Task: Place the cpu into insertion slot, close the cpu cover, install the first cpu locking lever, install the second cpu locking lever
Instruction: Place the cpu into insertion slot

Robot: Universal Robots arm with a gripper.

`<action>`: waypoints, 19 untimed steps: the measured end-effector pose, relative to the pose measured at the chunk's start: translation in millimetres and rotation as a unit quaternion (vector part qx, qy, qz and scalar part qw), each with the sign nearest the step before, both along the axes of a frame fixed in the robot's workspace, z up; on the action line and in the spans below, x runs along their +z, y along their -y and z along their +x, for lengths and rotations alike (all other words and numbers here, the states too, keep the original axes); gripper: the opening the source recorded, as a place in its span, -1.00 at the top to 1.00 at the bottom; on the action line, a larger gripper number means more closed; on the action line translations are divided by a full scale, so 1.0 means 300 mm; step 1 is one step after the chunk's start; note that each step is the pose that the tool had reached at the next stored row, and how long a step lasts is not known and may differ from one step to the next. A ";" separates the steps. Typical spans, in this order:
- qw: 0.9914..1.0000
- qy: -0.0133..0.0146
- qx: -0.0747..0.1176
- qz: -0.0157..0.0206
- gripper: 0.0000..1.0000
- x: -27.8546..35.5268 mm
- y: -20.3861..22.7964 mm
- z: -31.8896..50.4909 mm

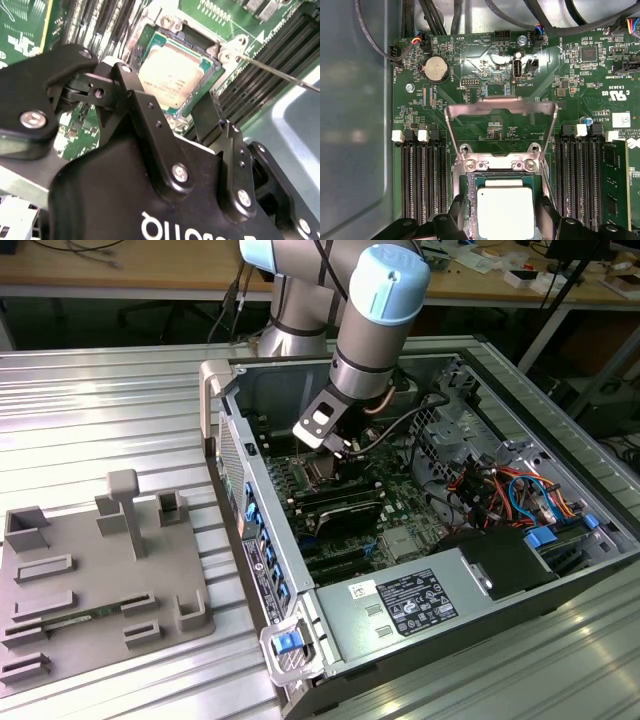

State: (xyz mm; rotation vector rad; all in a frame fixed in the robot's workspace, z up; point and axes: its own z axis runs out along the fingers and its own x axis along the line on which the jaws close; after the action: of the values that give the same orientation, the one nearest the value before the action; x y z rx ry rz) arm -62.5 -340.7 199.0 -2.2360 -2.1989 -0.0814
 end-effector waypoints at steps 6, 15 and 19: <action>1.000 0.000 0.000 0.000 -0.36 -0.003 0.000 0.000; 1.000 0.000 0.000 0.000 -0.18 -0.005 0.000 0.000; 1.000 0.000 0.000 0.000 -0.18 -0.005 -0.002 0.000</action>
State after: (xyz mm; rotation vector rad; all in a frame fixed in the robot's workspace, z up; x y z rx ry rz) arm -62.5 -340.0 197.5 -2.2357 -2.1990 -0.0814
